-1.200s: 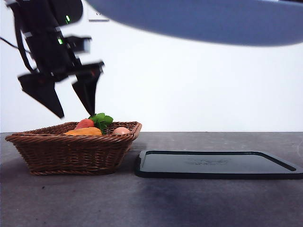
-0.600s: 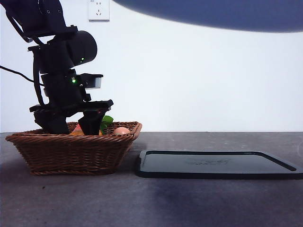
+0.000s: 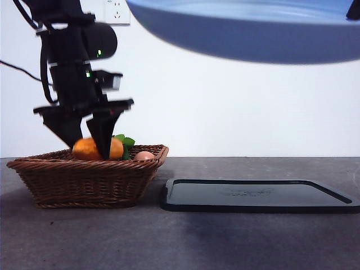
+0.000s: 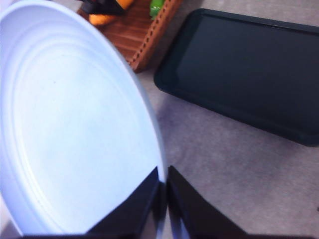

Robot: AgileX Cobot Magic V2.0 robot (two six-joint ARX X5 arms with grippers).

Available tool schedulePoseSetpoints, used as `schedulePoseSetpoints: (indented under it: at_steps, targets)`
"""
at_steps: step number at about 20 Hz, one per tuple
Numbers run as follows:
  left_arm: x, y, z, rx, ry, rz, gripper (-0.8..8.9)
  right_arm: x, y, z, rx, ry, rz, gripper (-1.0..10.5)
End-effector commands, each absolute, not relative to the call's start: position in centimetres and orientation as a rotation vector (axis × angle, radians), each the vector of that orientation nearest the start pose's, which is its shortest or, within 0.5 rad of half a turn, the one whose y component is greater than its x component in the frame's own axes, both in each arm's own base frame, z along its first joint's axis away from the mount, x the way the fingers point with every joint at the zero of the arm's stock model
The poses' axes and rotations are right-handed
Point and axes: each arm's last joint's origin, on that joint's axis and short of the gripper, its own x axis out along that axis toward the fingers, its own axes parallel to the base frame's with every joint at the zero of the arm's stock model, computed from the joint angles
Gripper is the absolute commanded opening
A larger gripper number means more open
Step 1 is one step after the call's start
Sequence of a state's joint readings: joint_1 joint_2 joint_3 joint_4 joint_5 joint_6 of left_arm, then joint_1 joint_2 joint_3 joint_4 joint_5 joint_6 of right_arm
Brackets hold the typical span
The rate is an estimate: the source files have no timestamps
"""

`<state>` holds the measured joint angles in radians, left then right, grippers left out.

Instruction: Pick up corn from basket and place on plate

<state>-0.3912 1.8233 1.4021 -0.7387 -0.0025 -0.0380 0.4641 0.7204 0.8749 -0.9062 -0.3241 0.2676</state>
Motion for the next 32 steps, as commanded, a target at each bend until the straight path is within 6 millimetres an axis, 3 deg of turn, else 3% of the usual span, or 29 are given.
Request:
schedulePoseSetpoints:
  at_steps: [1, 6, 8, 10, 16, 23, 27, 32]
  targets:
    - [33.9, -14.2, 26.6, 0.170, 1.044, -0.331, 1.51, 11.6, 6.8, 31.2, 0.186, 0.870, 0.608, 0.0]
    - [29.4, -13.3, 34.1, 0.043, 0.855, -0.494, 1.51, 17.4, 9.1, 28.8, 0.200, 0.948, 0.578, 0.0]
    - [27.5, -13.7, 35.8, -0.014, 0.830, -0.627, 1.51, 20.1, 9.6, 27.3, 0.262, 0.974, 0.591, 0.0]
    - [26.4, -14.7, 36.1, -0.020, 0.845, -0.723, 1.51, 22.1, 9.6, 26.0, 0.323, 0.999, 0.583, 0.0]
    - [24.9, -19.0, 34.5, 0.081, 0.907, -0.872, 1.51, 25.5, 8.1, 23.5, 0.508, 1.060, 0.578, 0.0]
    - [25.6, -24.3, 28.8, 0.242, 1.045, -0.988, 1.51, 25.8, 7.1, 23.3, 0.557, 1.078, 0.577, 0.0]
    - [25.8, -25.3, 27.1, 0.271, 1.090, -1.000, 1.56, 25.7, 7.1, 23.2, 0.553, 1.092, 0.575, 0.0]
    - [25.9, -25.6, 26.6, 0.295, 1.098, -1.011, 1.89, 25.7, 7.0, 23.2, 0.549, 1.096, 0.576, 0.0]
